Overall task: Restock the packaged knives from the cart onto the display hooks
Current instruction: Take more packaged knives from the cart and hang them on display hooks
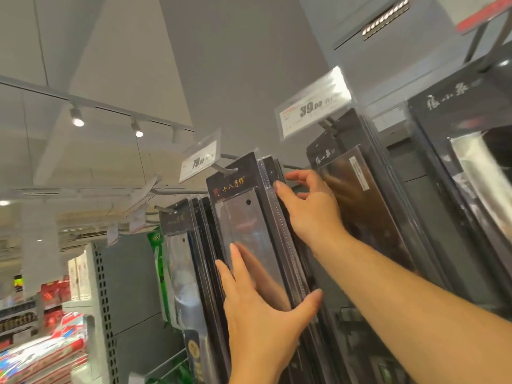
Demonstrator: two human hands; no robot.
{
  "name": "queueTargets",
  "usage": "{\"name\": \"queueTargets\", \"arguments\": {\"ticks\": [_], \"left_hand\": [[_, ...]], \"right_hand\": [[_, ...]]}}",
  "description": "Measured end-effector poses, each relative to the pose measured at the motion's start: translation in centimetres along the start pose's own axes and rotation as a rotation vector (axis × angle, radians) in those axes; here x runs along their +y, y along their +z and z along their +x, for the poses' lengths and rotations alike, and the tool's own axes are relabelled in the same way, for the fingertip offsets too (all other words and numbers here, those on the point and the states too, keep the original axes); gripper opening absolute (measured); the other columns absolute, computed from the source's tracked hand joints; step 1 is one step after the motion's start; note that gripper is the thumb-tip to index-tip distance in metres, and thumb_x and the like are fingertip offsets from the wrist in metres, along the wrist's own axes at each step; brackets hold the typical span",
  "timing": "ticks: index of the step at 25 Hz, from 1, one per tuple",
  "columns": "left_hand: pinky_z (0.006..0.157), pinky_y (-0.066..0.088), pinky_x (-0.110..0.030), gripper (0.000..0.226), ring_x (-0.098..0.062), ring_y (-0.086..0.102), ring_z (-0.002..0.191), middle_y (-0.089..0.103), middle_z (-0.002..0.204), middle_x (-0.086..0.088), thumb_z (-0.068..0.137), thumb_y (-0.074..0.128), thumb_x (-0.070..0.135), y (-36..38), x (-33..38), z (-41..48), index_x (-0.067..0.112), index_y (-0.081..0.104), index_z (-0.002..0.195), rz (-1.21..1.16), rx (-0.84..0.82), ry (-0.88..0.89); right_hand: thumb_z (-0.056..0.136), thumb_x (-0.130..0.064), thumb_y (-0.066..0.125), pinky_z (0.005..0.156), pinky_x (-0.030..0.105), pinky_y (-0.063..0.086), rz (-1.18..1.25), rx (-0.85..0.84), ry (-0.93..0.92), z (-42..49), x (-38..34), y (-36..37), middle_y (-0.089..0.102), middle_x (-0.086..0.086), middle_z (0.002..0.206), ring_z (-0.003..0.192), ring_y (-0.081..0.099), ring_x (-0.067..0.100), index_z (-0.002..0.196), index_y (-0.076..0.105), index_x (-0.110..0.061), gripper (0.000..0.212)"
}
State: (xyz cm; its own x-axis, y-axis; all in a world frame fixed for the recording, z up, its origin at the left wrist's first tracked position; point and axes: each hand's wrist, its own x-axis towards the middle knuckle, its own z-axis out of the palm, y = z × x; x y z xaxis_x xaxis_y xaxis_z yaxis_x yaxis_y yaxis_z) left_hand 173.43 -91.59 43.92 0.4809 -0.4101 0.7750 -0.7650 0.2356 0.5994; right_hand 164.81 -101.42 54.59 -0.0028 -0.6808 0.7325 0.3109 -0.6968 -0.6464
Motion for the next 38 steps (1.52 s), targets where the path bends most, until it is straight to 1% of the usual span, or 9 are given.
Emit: {"name": "queueTargets", "arguments": {"ticks": [3,9,12,15,17,21,26,30,38], "left_hand": [[0.122,0.011,-0.042,0.138,0.007,-0.008,0.140,-0.016,0.160,0.027,0.042,0.078,0.073,0.2,-0.6,0.6,0.073,-0.028,0.129,0.007,-0.001,0.023],[0.123,0.017,-0.048,0.140,-0.002,0.002,0.149,-0.008,0.160,0.029,0.038,0.078,0.073,0.3,-2.1,1.6,0.069,-0.020,0.137,0.043,0.043,0.060],[0.120,0.013,-0.038,0.142,0.006,0.001,0.141,-0.011,0.159,0.031,0.034,0.076,0.077,0.4,-2.2,1.6,0.071,-0.023,0.134,0.055,0.049,0.061],[0.117,0.015,-0.035,0.143,0.007,0.003,0.139,-0.011,0.159,0.031,0.034,0.077,0.076,0.6,-2.2,1.7,0.070,-0.024,0.135,0.043,0.032,0.068],[0.117,0.017,-0.033,0.144,0.008,0.005,0.136,-0.010,0.159,0.030,0.034,0.076,0.076,0.7,-2.1,1.8,0.066,-0.024,0.138,0.046,0.018,0.063],[0.116,0.015,-0.031,0.146,0.010,0.005,0.133,-0.010,0.160,0.029,0.033,0.076,0.077,0.5,-2.1,1.9,0.065,-0.025,0.138,0.060,0.007,0.060],[0.117,0.016,-0.033,0.144,0.010,0.005,0.133,-0.011,0.160,0.029,0.031,0.075,0.078,0.3,-1.8,1.8,0.070,-0.026,0.134,0.054,-0.003,0.047],[0.114,0.015,-0.029,0.146,0.011,0.004,0.133,-0.012,0.159,0.030,0.030,0.076,0.081,0.2,-2.0,1.6,0.069,-0.025,0.135,0.043,-0.017,0.034],[0.116,0.032,-0.051,0.133,-0.011,0.018,0.150,0.005,0.164,0.019,0.035,0.073,0.091,-1.0,-1.6,0.5,0.076,-0.019,0.130,0.042,-0.072,0.017]], "right_hand": [[0.090,-0.045,0.074,0.090,0.040,0.055,0.020,-0.025,0.014,0.5,1.1,0.3,0.065,-0.005,0.115,0.103,0.061,0.012,0.100,0.061,-0.037,0.018],[0.088,-0.046,0.077,0.076,0.030,0.053,0.132,-0.058,-0.050,0.4,1.6,0.6,0.065,-0.014,0.105,0.094,0.064,0.009,0.100,0.060,-0.043,0.021],[0.094,-0.046,0.070,0.078,0.023,0.055,0.215,-0.179,-0.037,0.9,1.3,0.9,0.065,-0.016,0.119,0.104,0.066,0.003,0.121,0.052,-0.055,0.034],[0.103,-0.038,0.059,0.070,0.011,0.054,0.270,-0.263,-0.026,1.4,1.1,1.1,0.076,-0.014,0.097,0.088,0.070,-0.010,0.140,0.048,-0.047,0.040],[0.106,-0.035,0.055,0.074,0.021,0.057,0.292,-0.268,-0.019,1.6,0.9,1.2,0.079,-0.013,0.095,0.087,0.074,0.001,0.136,0.052,-0.043,0.032],[0.107,-0.034,0.053,0.072,0.016,0.053,0.333,-0.282,-0.051,1.2,0.6,1.5,0.078,-0.013,0.100,0.090,0.074,0.001,0.117,0.054,-0.049,0.018],[0.107,-0.040,0.048,0.098,0.027,0.051,0.320,-0.283,-0.062,0.6,0.5,1.9,0.073,-0.018,0.115,0.108,0.067,-0.002,0.120,0.058,-0.050,0.019],[0.108,-0.046,0.042,0.088,0.027,0.051,0.355,-0.204,0.035,0.8,1.3,1.1,0.076,-0.019,0.101,0.096,0.070,-0.002,0.100,0.075,-0.044,0.034],[0.108,-0.039,0.045,0.085,0.036,0.054,0.304,-0.232,0.131,-0.4,2.9,-2.0,0.080,-0.008,0.097,0.090,0.074,0.010,0.103,0.075,-0.028,0.032]]}}
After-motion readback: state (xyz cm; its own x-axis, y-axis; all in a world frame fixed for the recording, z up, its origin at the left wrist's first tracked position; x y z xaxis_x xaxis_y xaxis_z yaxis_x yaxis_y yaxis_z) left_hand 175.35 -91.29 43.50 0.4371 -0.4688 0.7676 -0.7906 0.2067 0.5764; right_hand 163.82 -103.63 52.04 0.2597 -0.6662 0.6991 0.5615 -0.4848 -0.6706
